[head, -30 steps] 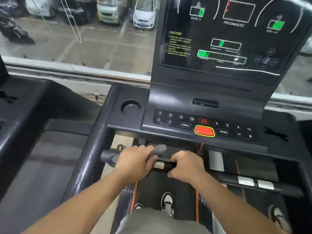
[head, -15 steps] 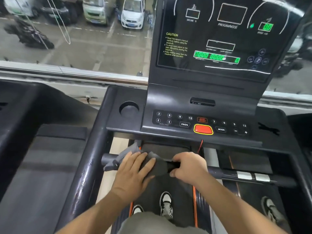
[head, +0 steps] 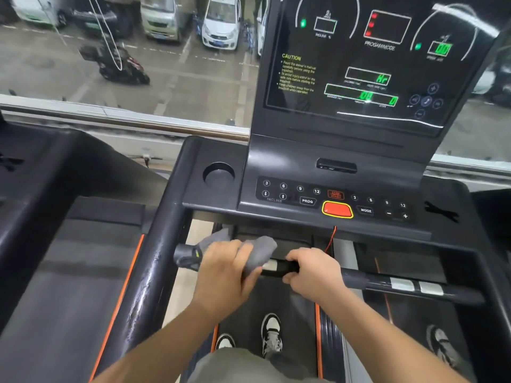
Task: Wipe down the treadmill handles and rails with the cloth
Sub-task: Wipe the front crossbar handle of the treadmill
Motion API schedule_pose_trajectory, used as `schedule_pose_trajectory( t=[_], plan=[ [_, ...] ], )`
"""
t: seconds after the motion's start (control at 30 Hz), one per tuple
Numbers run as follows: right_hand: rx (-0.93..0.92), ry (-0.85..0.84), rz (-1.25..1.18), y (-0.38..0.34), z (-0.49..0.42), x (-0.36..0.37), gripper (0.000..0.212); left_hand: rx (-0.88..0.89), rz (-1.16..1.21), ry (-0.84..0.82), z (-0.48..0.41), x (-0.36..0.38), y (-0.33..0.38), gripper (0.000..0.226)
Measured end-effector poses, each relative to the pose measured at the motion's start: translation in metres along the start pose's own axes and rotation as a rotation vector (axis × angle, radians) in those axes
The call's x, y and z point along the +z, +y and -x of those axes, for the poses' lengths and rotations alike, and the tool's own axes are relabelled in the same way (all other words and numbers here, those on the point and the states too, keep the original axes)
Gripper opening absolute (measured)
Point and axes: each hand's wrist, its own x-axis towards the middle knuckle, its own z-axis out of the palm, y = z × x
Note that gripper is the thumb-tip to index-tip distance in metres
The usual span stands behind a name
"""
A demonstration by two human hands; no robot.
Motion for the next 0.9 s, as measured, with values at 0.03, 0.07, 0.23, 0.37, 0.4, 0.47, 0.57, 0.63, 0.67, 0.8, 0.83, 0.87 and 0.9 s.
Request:
schedule_pose_trajectory(
  t=[0.03, 0.07, 0.23, 0.37, 0.4, 0.47, 0.57, 0.63, 0.67, 0.8, 0.83, 0.87, 0.9],
  plan=[
    [-0.004, -0.002, 0.002, 0.000, 0.000, 0.001, 0.032, 0.052, 0.033, 0.102, 0.017, 0.011, -0.003, 0.046],
    [-0.004, -0.003, 0.004, 0.000, 0.000, 0.001, 0.030, 0.076, 0.036, 0.159, 0.029, 0.020, -0.008, 0.051],
    [0.025, 0.012, 0.014, 0.000, 0.000, 0.004, 0.031, 0.279, -0.072, 0.109, 0.013, 0.011, -0.032, 0.055],
    [0.056, 0.002, -0.005, -0.002, 0.001, 0.002, 0.041, 0.170, -0.132, -0.114, -0.015, -0.037, -0.055, 0.042],
    [0.066, -0.003, -0.015, -0.003, 0.001, 0.001, 0.042, 0.065, -0.095, -0.165, -0.019, -0.044, -0.059, 0.038],
    [0.072, -0.005, -0.017, -0.004, 0.001, 0.001, 0.042, -0.104, -0.038, -0.233, -0.027, -0.050, -0.062, 0.035],
    [0.056, -0.003, -0.011, -0.004, 0.004, 0.000, 0.039, -0.266, -0.062, -0.300, -0.043, -0.044, -0.051, 0.041],
    [0.043, 0.005, 0.003, -0.005, 0.005, 0.001, 0.035, -0.327, -0.105, -0.366, -0.058, -0.035, -0.035, 0.033],
    [0.035, 0.008, 0.010, -0.005, 0.004, 0.001, 0.033, -0.327, -0.125, -0.402, -0.066, -0.030, -0.025, 0.030],
    [0.013, -0.011, 0.020, -0.002, 0.002, 0.001, 0.025, -0.215, -0.099, -0.281, -0.065, -0.002, 0.034, 0.047],
    [0.002, -0.014, 0.023, 0.000, 0.002, 0.002, 0.022, -0.147, -0.086, -0.223, -0.054, 0.002, 0.049, 0.045],
    [-0.009, -0.014, 0.028, 0.001, 0.001, 0.002, 0.018, -0.088, -0.044, -0.169, -0.044, 0.002, 0.058, 0.040],
    [-0.017, -0.010, 0.029, 0.003, 0.001, 0.002, 0.017, -0.028, 0.005, -0.118, -0.035, 0.002, 0.058, 0.035]
  ],
)
